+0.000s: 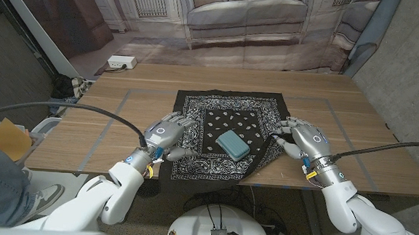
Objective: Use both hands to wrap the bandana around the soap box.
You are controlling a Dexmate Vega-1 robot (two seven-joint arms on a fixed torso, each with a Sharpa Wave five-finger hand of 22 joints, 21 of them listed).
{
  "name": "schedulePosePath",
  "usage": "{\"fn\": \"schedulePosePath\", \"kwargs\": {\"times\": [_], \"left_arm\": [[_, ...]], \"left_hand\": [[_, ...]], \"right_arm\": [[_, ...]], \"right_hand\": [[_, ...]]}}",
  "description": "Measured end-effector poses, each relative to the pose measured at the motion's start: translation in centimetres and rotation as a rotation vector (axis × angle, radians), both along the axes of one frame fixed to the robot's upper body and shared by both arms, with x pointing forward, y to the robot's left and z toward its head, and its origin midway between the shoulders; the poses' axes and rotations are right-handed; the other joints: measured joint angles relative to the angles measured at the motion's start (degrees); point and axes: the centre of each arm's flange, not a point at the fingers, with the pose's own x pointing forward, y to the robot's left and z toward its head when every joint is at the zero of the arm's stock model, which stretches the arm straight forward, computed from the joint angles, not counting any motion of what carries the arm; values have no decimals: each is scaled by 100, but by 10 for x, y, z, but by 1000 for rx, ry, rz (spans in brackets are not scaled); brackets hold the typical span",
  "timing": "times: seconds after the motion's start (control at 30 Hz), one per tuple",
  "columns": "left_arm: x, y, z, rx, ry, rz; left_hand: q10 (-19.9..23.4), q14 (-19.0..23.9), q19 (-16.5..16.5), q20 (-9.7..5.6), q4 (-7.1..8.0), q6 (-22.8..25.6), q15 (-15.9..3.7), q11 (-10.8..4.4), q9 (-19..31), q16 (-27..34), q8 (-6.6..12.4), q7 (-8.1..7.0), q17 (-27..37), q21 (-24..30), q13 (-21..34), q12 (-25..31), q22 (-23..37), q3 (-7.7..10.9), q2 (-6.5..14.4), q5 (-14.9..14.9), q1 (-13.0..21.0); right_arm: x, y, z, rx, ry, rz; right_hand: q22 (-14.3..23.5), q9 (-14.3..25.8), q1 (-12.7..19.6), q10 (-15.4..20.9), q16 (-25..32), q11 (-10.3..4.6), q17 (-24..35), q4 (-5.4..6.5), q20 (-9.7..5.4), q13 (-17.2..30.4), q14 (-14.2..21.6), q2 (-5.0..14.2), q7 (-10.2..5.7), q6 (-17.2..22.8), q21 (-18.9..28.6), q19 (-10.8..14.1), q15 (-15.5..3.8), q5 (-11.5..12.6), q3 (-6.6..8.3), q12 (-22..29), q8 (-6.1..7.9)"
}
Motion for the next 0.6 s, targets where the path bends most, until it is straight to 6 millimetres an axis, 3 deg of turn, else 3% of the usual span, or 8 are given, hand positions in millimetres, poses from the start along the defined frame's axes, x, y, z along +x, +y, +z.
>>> {"fn": "schedulePosePath", "kwargs": {"times": [0.6], "left_arm": [[-26,-3,-33,18,-12,72]], "left_hand": [[-127,-54,-93,11,-46,-146,-9,-35,13,1,-35,-40,1,0,0,-35,1,-82,-128,84,36]], "right_arm": [[11,8,17,-28,-17,30]], "right_hand": [[0,0,0,0,0,0,16,-24,0,0,0,0,22,22,0,0,0,-44,24,-29,0]]}}
